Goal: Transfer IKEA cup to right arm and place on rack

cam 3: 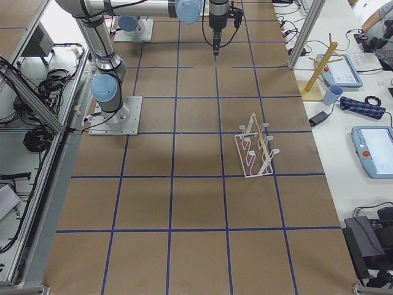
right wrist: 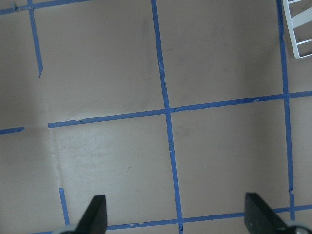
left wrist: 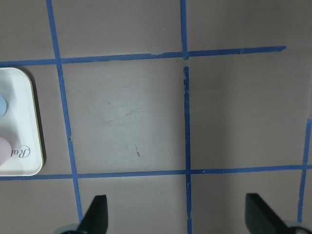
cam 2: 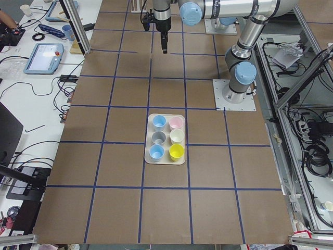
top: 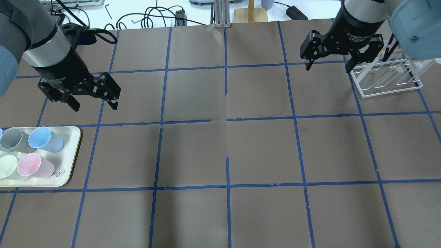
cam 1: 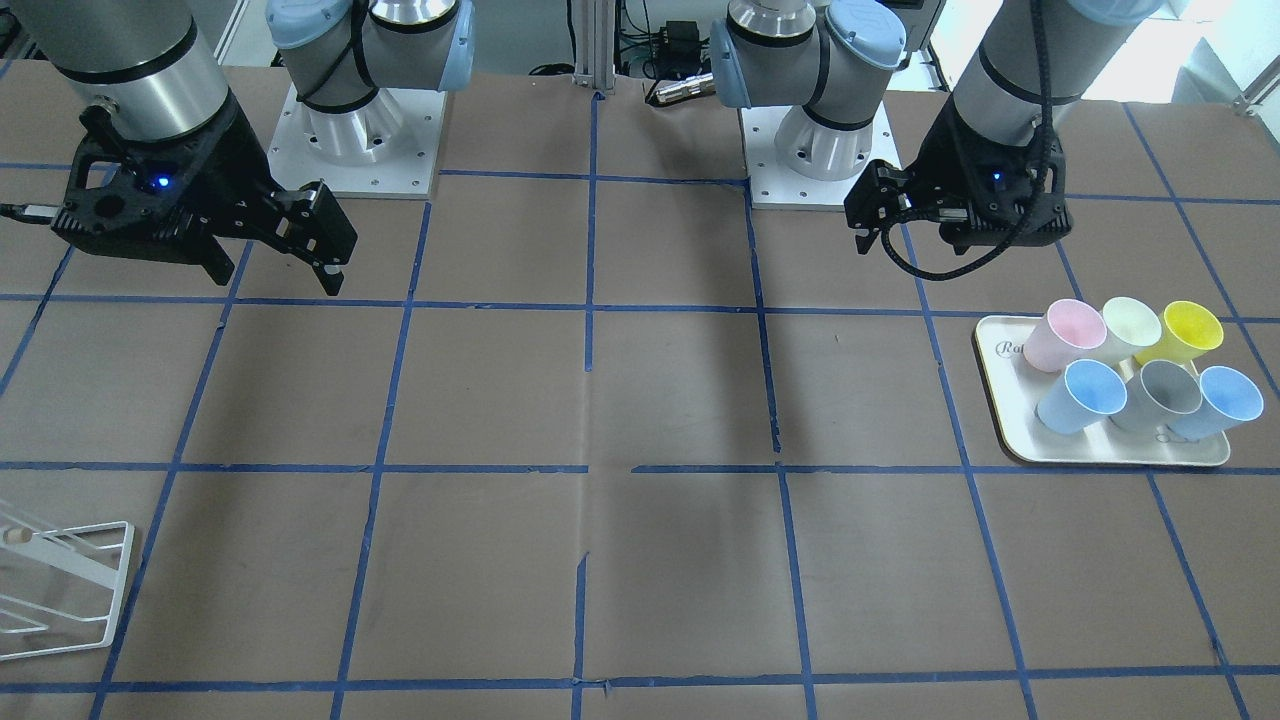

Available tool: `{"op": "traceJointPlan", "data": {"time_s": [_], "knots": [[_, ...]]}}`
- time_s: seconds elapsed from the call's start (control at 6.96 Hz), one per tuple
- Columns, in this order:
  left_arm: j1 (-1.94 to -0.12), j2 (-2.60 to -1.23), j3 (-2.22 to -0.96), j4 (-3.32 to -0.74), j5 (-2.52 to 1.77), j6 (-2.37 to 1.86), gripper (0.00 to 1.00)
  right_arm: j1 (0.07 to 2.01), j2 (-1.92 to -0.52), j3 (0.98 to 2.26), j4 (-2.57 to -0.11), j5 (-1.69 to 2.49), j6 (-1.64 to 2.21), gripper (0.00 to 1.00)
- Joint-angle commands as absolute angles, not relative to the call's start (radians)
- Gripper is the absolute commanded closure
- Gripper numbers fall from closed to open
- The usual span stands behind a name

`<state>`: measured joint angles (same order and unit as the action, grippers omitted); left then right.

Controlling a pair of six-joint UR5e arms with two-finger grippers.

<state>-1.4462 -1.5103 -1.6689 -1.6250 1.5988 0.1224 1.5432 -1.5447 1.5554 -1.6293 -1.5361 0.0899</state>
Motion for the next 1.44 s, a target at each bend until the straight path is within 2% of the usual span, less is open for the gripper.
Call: {"op": "traceJointPlan", "data": {"time_s": [0.0,0.43,0.72,1.01,1.29], "knots": [[-1.398,-1.511,-1.669,-1.618,1.603,0.28,0.0,1.543,-1.545,1.555,-1.629,-1.536,0.091,0.0],[-1.194,-1.535,-1.669,-1.599,1.608,0.579,0.0,1.543,-1.546,1.555,-1.629,-1.536,0.097,0.0],[-1.064,-1.586,-1.686,-1.492,1.641,0.797,0.0,1.543,-1.543,1.555,-1.629,-1.534,0.097,0.0],[-0.935,-1.635,-1.765,-1.308,1.64,1.024,0.0,1.543,-1.546,1.555,-1.628,-1.539,0.149,0.0],[-0.881,-1.692,-1.862,-1.089,1.64,1.176,0.0,1.545,-1.539,1.555,-1.635,-1.546,0.158,0.0]]}}
